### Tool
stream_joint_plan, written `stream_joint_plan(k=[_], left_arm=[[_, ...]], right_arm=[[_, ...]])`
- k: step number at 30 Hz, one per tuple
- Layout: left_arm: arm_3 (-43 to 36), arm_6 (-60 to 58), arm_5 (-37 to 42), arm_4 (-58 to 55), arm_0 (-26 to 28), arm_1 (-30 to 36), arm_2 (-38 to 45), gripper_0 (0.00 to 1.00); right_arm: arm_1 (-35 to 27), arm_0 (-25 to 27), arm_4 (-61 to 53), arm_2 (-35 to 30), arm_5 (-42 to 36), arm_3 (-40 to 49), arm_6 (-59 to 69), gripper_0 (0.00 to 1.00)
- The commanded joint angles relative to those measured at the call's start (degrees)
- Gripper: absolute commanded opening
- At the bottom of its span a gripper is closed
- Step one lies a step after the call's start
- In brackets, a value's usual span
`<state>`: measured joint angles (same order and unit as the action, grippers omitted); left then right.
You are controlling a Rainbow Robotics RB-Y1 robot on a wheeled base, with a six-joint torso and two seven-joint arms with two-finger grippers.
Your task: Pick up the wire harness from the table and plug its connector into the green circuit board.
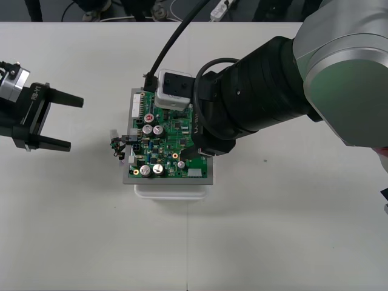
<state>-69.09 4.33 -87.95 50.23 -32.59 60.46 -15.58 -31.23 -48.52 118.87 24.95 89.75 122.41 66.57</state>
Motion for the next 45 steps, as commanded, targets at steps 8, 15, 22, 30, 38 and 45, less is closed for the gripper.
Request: stream_joint_plan(k=[8,15,22,30,38,45], left_arm=[[-7.64,-5.47,-2.05,6.72,-2.13,-2.37,8.9,1.0],[-12.3,-11.8,-2.05,9.18,-2.13,-4.74,11.1,1.0],[-13.61,-12.5,-2.05,12.52,-2.13,-7.11,13.12,1.0],[-14.67,-13.21,-2.05,17.71,-2.13,-10.28,16.55,1.0],[-15.99,-13.47,-2.05,22.45,-1.87,-12.39,17.78,1.0],[-17.66,-14.0,-2.05,26.67,-1.87,-15.73,21.38,1.0]], right_arm=[[-0.5,1.5,-1.89,-5.88,0.25,0.46,-4.17,1.0],[-2.17,4.31,-3.47,-9.13,0.25,1.16,-6.02,1.0],[-3.84,7.3,-4.53,-12.64,0.25,3.18,-7.77,1.0],[-6.21,10.9,-9.8,-18.18,0.25,3.8,-10.41,1.0],[-6.83,16.09,-11.56,-23.81,0.25,3.8,-19.38,1.0],[-6.83,19.34,-12.35,-27.5,0.25,3.89,-25.0,1.0]])
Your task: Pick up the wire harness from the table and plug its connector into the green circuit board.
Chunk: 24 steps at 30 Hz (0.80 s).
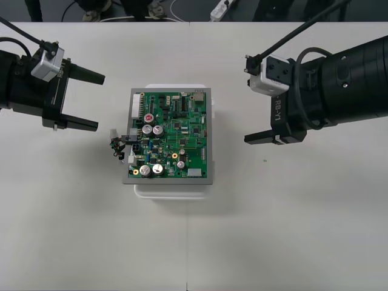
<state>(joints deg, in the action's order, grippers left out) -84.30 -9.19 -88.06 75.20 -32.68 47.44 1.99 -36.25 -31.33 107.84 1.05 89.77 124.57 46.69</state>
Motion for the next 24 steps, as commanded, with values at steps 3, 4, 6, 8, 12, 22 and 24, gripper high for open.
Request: stream_joint_plan(k=[3,4,6,8,12,22,24], left_arm=[[-3.15,-0.74,-1.94,2.5,-1.24,-3.84,4.34,1.0],[-3.42,-0.74,-1.94,2.67,-1.15,-4.02,4.34,1.0],[-4.74,-0.83,-1.94,3.29,-0.45,-4.28,4.52,1.0],[-5.88,-0.92,-1.94,4.34,0.16,-4.64,4.87,1.0],[-6.76,-0.92,-1.94,5.75,0.69,-6.04,5.83,1.0],[-8.16,-0.04,-1.94,7.95,2.36,-8.24,7.77,1.0],[-8.78,-0.13,-1.94,8.04,2.89,-8.24,7.77,1.0]], right_arm=[[-1.81,4.7,-1.58,-6.23,0.23,2.52,-8.81,1.0],[-1.81,4.88,-1.58,-6.5,0.23,2.6,-9.08,1.0],[-1.81,6.37,-1.58,-7.64,0.23,3.57,-10.57,1.0],[-1.72,6.99,-1.58,-8.52,0.23,4.27,-10.75,1.0],[-1.46,8.22,-2.37,-9.75,0.23,4.71,-11.36,1.0],[-0.58,12.61,-5.88,-13.97,0.23,4.71,-14.61,1.0],[-0.58,13.05,-6.59,-14.41,0.23,4.71,-15.05,1.0]])
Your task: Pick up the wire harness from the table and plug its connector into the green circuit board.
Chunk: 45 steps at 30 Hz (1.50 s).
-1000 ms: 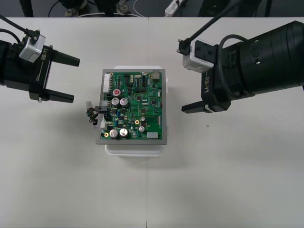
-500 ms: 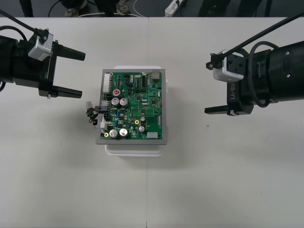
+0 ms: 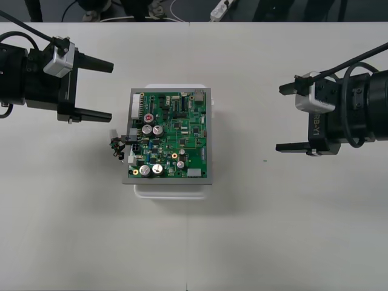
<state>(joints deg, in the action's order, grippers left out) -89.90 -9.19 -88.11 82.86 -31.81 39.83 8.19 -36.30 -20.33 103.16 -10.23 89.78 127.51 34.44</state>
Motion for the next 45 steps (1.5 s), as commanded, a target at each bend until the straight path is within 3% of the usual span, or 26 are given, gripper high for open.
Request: stream_joint_plan(k=[1,10,21,31,45], left_arm=[[-3.61,-0.04,-1.89,0.28,2.55,-0.63,1.57,1.0],[-7.74,0.31,-1.89,0.19,7.03,0.95,1.74,1.0],[-9.85,0.23,-1.89,-0.25,8.7,2.8,2.01,1.0],[-10.29,-0.65,-1.89,-1.39,7.29,6.14,1.83,1.0],[-10.29,-2.24,-1.89,-1.83,5.27,7.28,1.74,1.0]], right_arm=[[-0.61,2.31,-2.53,-3.57,0.22,1.77,-3.15,1.0],[-2.11,5.48,-4.99,-4.88,0.22,1.68,-5.52,1.0],[-4.13,6.71,-9.82,-5.76,0.22,-0.07,-6.84,1.0],[-8.26,6.45,-11.84,-4.8,0.22,0.1,-5.7,1.0],[-7.38,7.41,-13.6,-4.53,0.22,-3.76,-7.02,1.0]])
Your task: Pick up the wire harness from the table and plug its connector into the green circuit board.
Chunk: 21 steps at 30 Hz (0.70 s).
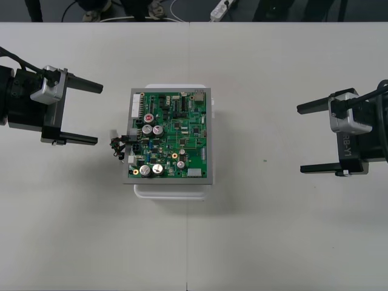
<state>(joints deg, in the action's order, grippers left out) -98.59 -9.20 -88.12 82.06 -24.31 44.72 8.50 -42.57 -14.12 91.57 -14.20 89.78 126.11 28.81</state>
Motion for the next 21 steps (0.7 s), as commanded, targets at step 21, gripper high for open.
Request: stream_joint_plan(k=[21], left_arm=[[-1.25,-10.05,-1.88,-0.5,-5.31,2.83,-0.42,1.0]], right_arm=[[-1.99,0.05,-0.78,-0.21,0.22,-3.24,-3.67,1.0]])
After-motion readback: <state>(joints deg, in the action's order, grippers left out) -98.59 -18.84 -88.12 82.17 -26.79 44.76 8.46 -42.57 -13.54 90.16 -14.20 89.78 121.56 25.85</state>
